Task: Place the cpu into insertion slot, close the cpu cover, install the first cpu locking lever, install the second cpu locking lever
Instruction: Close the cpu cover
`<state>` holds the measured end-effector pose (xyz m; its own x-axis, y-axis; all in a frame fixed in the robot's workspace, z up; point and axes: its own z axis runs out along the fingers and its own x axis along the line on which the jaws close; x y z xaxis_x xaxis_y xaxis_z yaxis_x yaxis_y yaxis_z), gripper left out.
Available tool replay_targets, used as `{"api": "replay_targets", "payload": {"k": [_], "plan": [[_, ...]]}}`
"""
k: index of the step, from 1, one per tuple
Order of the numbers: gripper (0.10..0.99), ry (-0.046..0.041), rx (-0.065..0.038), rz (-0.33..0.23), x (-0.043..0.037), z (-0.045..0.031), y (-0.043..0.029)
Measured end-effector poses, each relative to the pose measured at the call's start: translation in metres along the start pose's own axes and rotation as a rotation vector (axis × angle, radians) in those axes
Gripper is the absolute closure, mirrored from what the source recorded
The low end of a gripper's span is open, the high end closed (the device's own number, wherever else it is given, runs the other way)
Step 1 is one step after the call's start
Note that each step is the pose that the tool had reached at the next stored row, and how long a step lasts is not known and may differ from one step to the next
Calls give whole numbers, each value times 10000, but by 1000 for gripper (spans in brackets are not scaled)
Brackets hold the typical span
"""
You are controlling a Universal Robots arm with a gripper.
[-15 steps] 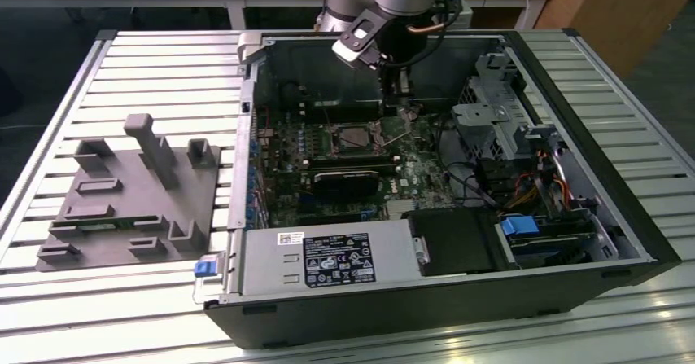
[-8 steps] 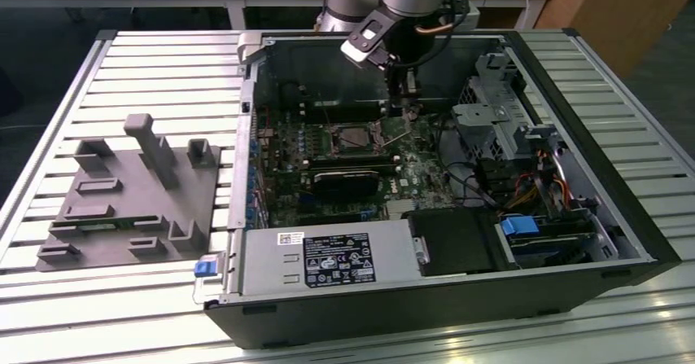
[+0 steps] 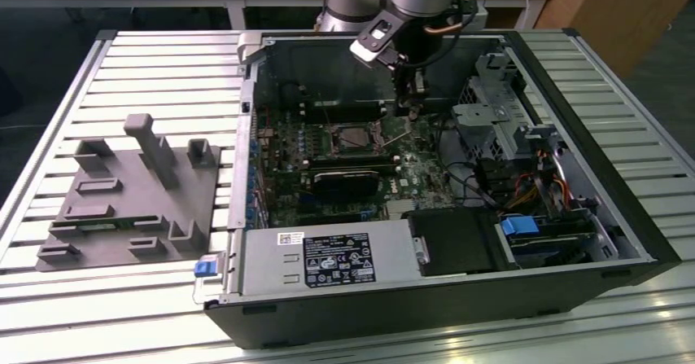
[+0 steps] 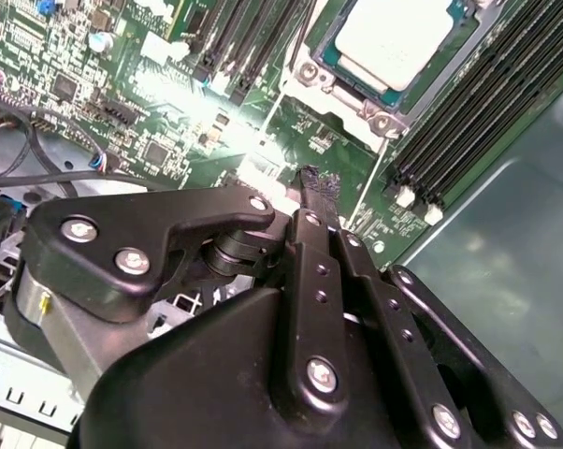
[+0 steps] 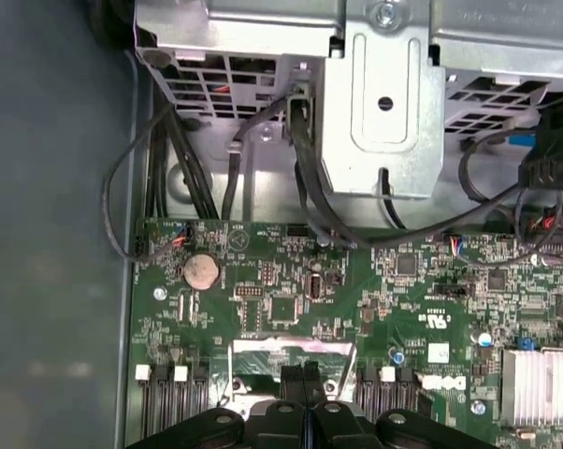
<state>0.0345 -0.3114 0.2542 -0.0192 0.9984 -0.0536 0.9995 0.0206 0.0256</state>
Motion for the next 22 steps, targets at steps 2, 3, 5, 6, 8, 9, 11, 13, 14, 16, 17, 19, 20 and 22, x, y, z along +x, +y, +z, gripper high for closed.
{"api": "replay_targets", "payload": {"k": [2, 3, 5, 6, 8, 9, 11, 13, 14, 16, 17, 19, 20, 22], "plan": [[980, -1, 0, 0, 1, 2, 16], [980, 1, 0, 0, 2, 3, 25], [980, 1, 0, 0, 2, 5, 43], [980, 1, 0, 0, 3, 7, 53], [980, 1, 1, 0, 3, 11, 70], [980, 1, 3, 0, 3, 13, 78], [980, 1, 6, 0, 5, 18, 94], [980, 0, 11, -1, 6, 22, 111], [980, -1, 14, -1, 7, 24, 119], [980, 1, 20, -1, 9, 27, 139], [980, 0, 24, -1, 10, 29, 150], [980, 1, 31, -1, 13, 31, 174], [980, 1, 35, -2, 15, 32, 185], [980, 1, 43, -2, 18, 35, 206]]}}
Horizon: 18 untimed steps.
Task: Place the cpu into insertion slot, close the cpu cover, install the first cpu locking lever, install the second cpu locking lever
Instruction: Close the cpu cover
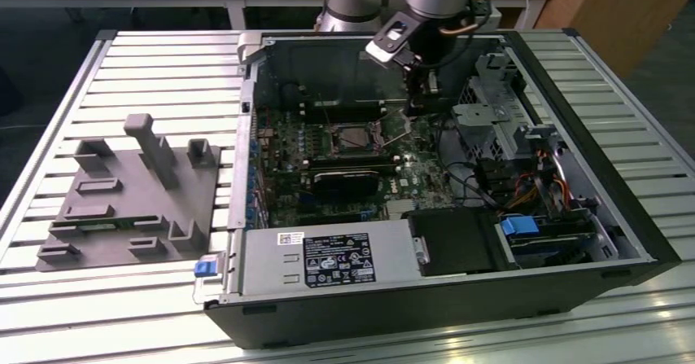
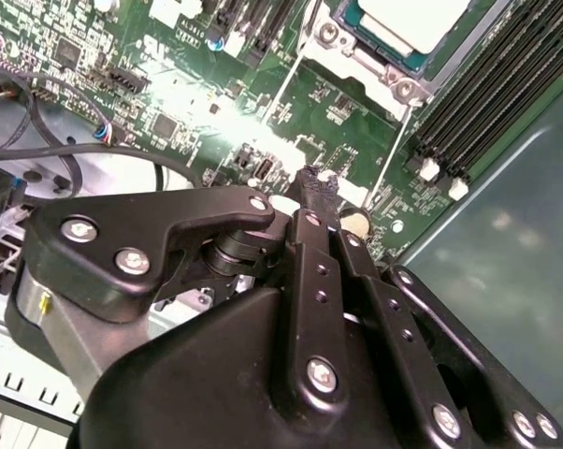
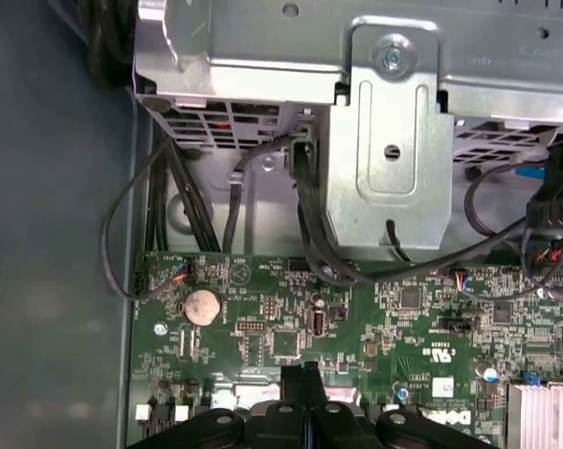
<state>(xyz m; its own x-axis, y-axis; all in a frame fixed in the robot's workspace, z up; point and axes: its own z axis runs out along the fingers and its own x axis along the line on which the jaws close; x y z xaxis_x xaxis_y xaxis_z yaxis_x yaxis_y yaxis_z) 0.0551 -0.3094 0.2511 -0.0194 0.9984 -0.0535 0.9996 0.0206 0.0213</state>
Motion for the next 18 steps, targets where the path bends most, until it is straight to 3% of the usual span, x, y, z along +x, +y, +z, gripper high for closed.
{"api": "replay_targets", "payload": {"k": [18], "plan": [[980, 5, 182, -10, 18, 56, 175]]}}
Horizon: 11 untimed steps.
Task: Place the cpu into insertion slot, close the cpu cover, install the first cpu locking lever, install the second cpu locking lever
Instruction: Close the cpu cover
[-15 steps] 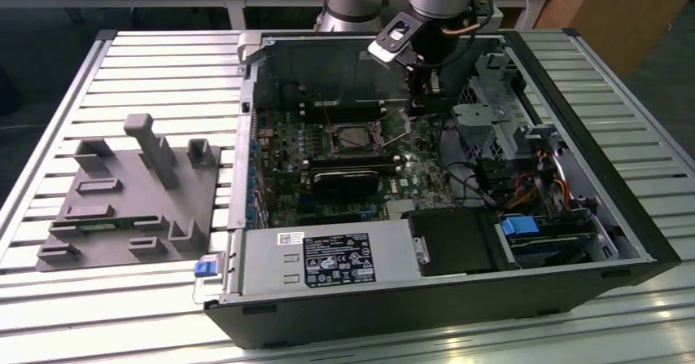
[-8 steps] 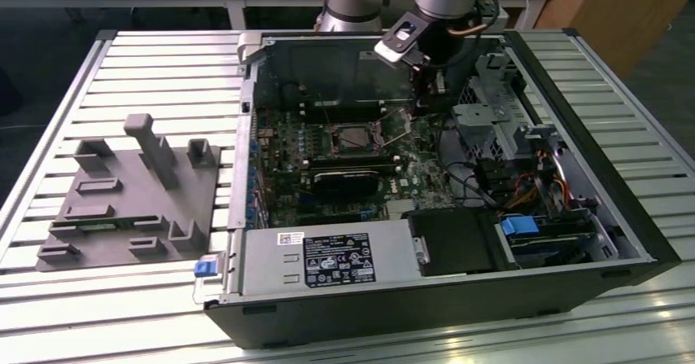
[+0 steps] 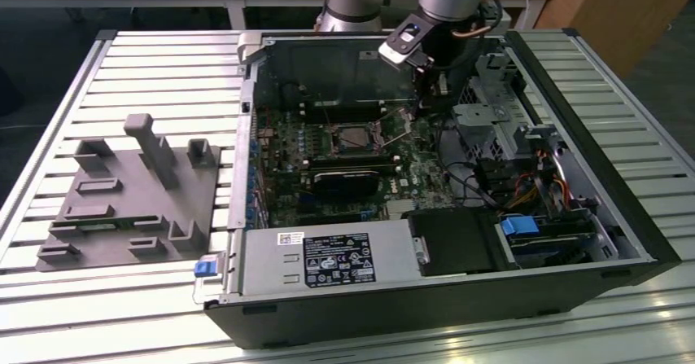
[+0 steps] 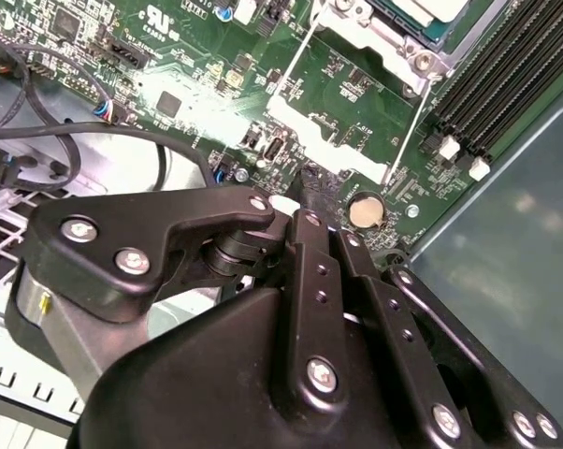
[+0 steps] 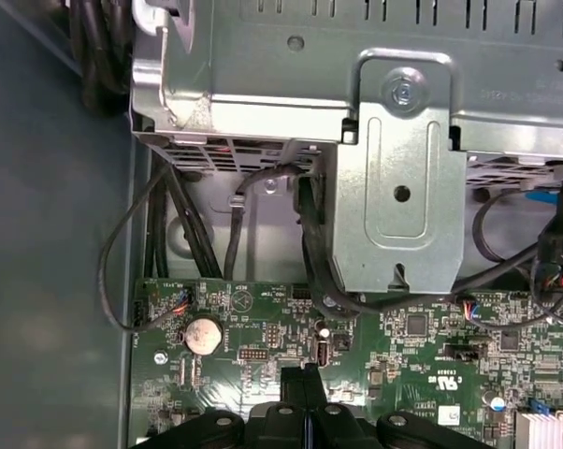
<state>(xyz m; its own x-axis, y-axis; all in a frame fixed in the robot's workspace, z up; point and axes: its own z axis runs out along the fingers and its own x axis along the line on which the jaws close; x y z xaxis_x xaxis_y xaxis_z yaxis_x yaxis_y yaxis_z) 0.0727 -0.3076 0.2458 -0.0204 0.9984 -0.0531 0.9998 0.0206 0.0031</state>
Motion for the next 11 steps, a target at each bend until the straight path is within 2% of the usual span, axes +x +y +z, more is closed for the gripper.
{"api": "replay_targets", "payload": {"k": [6, 11], "plan": [[980, 0, 74, -3, 7, 47, 24], [980, 1, 85, -3, 10, 79, 29]]}}
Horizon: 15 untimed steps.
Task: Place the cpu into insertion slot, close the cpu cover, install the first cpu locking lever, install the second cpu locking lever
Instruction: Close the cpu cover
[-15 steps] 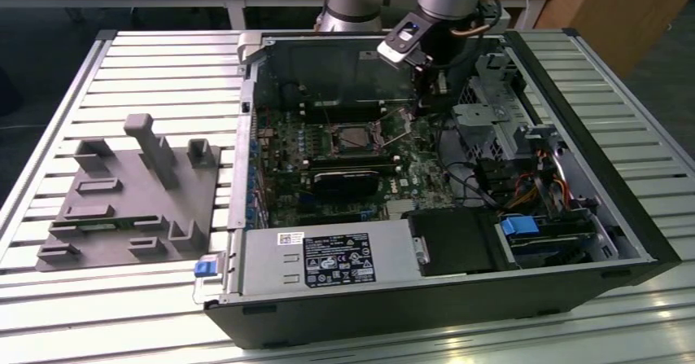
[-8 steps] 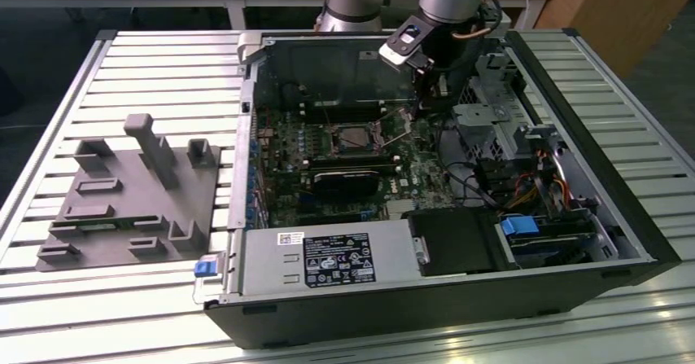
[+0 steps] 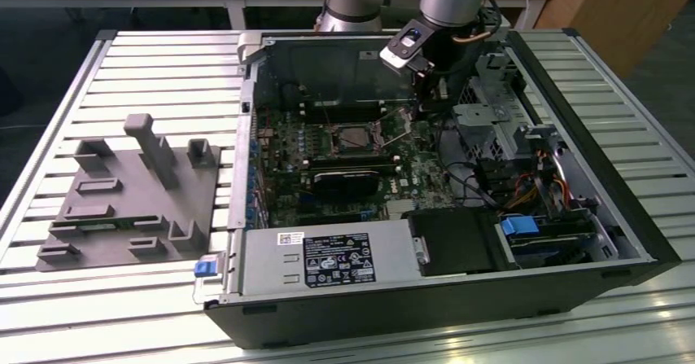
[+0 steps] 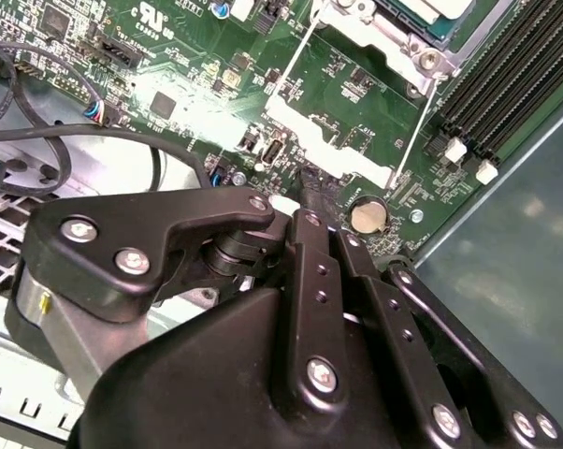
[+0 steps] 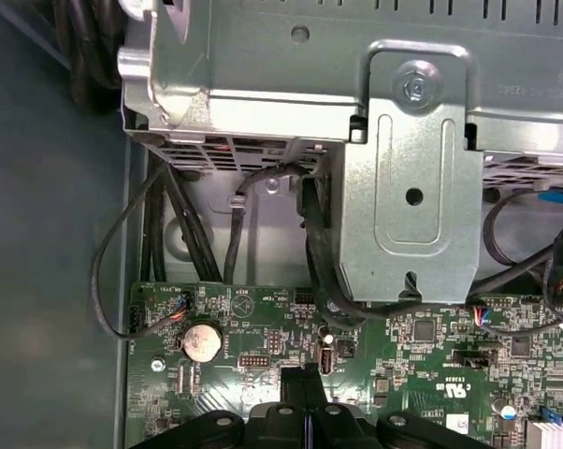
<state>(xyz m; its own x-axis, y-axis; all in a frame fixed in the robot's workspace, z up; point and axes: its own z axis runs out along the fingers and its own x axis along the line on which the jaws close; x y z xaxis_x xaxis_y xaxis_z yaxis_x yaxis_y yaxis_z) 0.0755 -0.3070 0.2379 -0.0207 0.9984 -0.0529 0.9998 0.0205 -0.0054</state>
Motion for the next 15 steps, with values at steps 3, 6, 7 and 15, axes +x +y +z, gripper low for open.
{"api": "replay_targets", "payload": {"k": [3, 6, 7, 15], "plan": [[980, -1, 0, -2, 1, 6, -6], [980, 0, 0, -1, 2, 7, -44], [980, 0, 0, -1, 2, 7, -60], [980, 0, 0, -1, 4, 7, -158]]}}
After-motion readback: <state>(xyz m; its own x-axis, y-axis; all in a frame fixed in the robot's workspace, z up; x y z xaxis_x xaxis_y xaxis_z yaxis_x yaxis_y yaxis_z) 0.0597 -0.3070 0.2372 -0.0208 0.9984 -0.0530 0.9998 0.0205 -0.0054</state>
